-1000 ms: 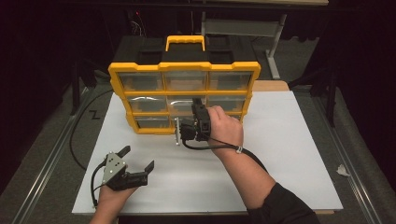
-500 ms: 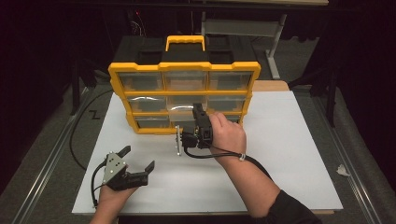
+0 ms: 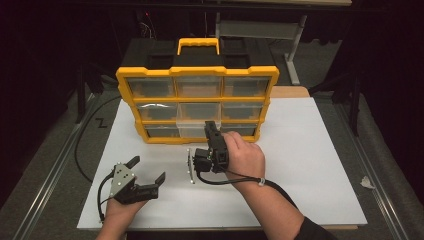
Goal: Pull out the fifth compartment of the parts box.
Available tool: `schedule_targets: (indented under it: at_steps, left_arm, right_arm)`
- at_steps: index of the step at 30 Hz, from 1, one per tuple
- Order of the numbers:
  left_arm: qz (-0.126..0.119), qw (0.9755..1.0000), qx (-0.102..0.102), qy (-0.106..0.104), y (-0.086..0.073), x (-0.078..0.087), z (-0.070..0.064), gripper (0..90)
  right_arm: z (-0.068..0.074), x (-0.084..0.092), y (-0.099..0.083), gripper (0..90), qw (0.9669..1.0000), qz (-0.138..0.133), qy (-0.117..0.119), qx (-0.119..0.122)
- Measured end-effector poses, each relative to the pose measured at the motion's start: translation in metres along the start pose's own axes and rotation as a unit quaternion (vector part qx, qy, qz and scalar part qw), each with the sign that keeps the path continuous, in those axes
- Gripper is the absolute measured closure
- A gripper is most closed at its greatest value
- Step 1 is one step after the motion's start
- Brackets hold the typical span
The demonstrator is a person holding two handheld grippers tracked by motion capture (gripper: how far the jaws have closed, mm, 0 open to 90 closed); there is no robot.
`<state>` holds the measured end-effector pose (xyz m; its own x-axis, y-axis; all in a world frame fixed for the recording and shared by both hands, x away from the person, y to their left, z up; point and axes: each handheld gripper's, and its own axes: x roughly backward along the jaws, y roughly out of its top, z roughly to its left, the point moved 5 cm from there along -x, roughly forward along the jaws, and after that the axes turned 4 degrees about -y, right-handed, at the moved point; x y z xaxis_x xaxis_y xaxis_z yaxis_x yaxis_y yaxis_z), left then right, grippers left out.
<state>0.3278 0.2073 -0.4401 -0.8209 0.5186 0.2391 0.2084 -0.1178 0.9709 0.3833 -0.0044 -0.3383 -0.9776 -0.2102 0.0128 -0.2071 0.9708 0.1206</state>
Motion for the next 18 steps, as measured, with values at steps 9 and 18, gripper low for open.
schedule_targets:
  at_steps: [9,18]
  left_arm:
    - [0.000,1.0000,0.000,-0.001,0.000,0.000,0.000,0.7]
    - [0.001,1.0000,0.000,0.000,0.000,0.000,0.000,0.7]
  right_arm:
    - [0.003,0.012,-0.001,76.5,0.9999,-0.003,0.001,-0.011]
    - [0.003,0.017,-0.002,76.4,1.0000,-0.008,-0.001,-0.005]
